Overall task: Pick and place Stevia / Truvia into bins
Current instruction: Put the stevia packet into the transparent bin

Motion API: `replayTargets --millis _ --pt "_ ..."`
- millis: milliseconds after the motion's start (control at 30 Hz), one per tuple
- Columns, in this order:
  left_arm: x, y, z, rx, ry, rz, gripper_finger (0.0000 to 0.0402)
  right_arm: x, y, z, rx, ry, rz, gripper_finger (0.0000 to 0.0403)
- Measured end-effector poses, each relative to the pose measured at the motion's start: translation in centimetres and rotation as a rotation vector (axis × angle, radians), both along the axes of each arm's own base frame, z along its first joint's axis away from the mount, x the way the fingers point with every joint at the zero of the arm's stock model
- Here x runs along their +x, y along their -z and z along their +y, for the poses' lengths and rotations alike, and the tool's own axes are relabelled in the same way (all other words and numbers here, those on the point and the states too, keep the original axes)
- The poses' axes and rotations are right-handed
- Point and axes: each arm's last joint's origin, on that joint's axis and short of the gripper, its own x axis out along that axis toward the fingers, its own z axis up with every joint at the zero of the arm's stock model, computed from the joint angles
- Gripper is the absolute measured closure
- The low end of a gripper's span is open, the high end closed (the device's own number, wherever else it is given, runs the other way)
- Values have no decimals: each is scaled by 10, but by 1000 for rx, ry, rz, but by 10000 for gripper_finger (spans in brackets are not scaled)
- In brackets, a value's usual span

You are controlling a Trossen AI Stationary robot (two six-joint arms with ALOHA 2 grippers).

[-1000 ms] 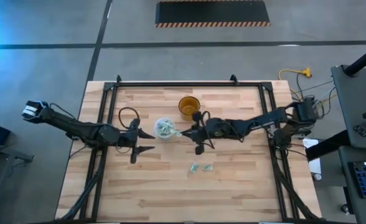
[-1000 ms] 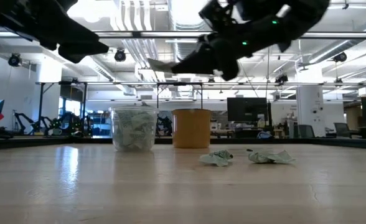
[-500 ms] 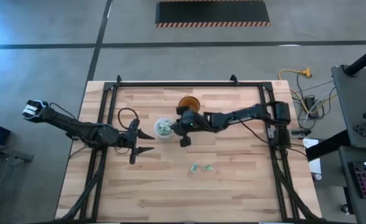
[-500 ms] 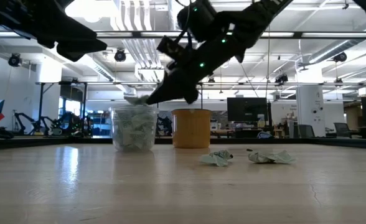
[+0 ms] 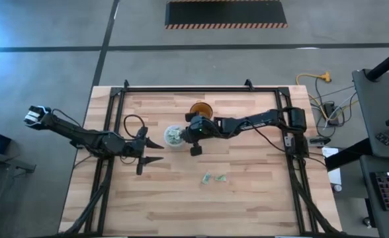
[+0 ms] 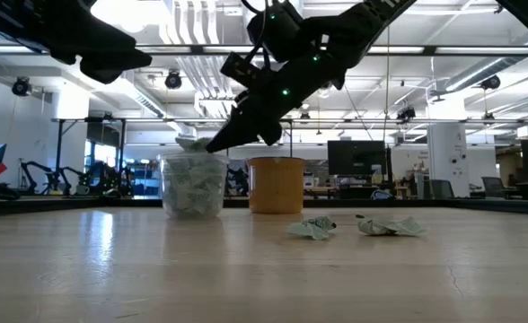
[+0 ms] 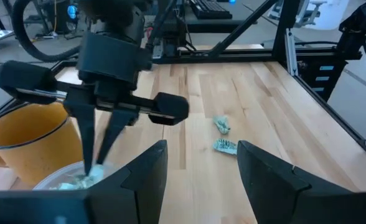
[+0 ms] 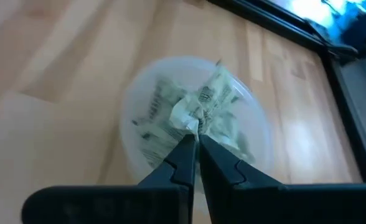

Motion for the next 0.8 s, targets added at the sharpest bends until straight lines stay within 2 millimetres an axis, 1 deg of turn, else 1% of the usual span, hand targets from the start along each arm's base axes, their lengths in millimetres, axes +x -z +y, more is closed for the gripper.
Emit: replayTargets --millis 100,267,367,433,533,667,733,800 --pt "0 0 0 1 0 1 224 0 0 1 9 -30 3 369" --pt "0 0 0 1 -2 0 224 -1 -1 1 16 -23 8 316" --pt "0 0 0 1 -4 1 224 -5 -9 0 -3 3 18 288" --pt "0 0 0 2 -5 0 224 -8 -19 0 -15 48 0 278" --pt "0 0 0 3 -6 0 224 -10 -33 -1 -15 84 -57 275" --pt "0 0 0 3 -6 -1 224 -3 -40 1 32 -10 -171 293" --pt "0 0 0 3 -6 -1 224 1 -36 2 54 -51 -194 306" --pt "-1 -1 0 11 2 -8 224 4 -27 2 60 -61 -173 317"
